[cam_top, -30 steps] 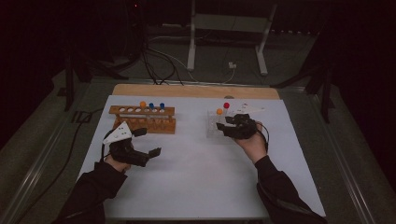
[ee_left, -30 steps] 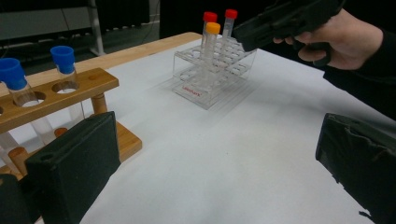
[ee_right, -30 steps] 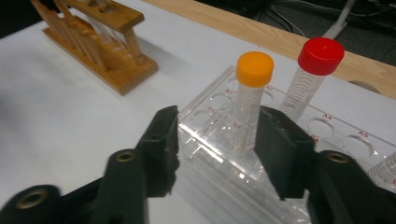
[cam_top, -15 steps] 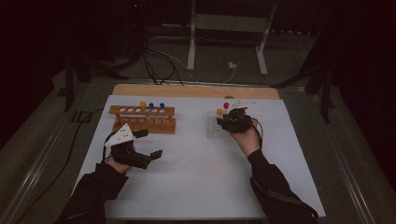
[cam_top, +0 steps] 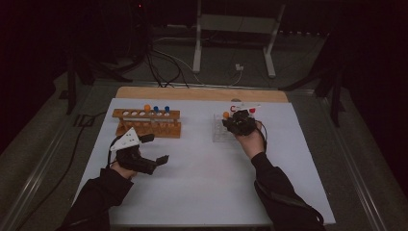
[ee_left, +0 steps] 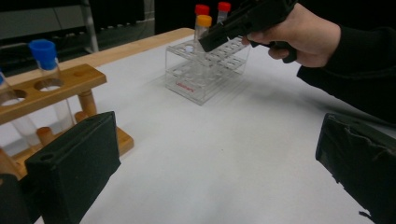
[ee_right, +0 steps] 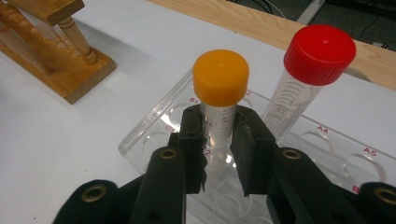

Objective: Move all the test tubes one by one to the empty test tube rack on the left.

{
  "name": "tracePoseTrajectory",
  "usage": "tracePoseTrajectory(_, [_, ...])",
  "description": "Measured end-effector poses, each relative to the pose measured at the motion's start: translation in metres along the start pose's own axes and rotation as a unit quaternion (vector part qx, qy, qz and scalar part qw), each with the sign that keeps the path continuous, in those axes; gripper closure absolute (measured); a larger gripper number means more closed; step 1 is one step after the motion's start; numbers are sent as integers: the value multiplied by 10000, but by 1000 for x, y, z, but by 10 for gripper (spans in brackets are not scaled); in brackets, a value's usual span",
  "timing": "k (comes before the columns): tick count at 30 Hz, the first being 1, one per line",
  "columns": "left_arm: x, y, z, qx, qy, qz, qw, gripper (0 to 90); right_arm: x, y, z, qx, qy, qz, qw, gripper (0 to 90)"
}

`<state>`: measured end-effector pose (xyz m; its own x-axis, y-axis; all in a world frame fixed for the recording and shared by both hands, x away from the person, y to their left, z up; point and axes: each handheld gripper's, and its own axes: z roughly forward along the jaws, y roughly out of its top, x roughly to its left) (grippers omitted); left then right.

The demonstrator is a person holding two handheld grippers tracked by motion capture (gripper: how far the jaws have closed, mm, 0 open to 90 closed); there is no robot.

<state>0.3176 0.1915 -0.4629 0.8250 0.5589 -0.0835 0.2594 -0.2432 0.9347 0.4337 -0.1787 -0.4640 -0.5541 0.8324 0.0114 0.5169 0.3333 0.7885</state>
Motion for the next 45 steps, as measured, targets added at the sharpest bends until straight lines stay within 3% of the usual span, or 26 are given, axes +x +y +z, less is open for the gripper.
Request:
tracePoseTrajectory(9, [-1,1,1,47,-63,8,10000,6,2,8,-9,-110,-67,-100,9999,756])
tracePoseTrajectory(23, [-5,6,1,64,-181,-11,9998,6,10,31,-46,-541,-114,-353,9978,756])
tracePoseTrajectory(28, [-9,9,3,162,-94,-3,9998,7,18,34,-56,-635,52,-465,9969,756])
tracePoseTrajectory(37, [-14,18,6,154,-212,-47,9996,7,40,27,-66,-633,462,-687,9946,756])
tracePoseTrajectory(45, [-19,28,13,230,-281,10,9993,7,68,13,-69,-513,804,-1030,9901,756])
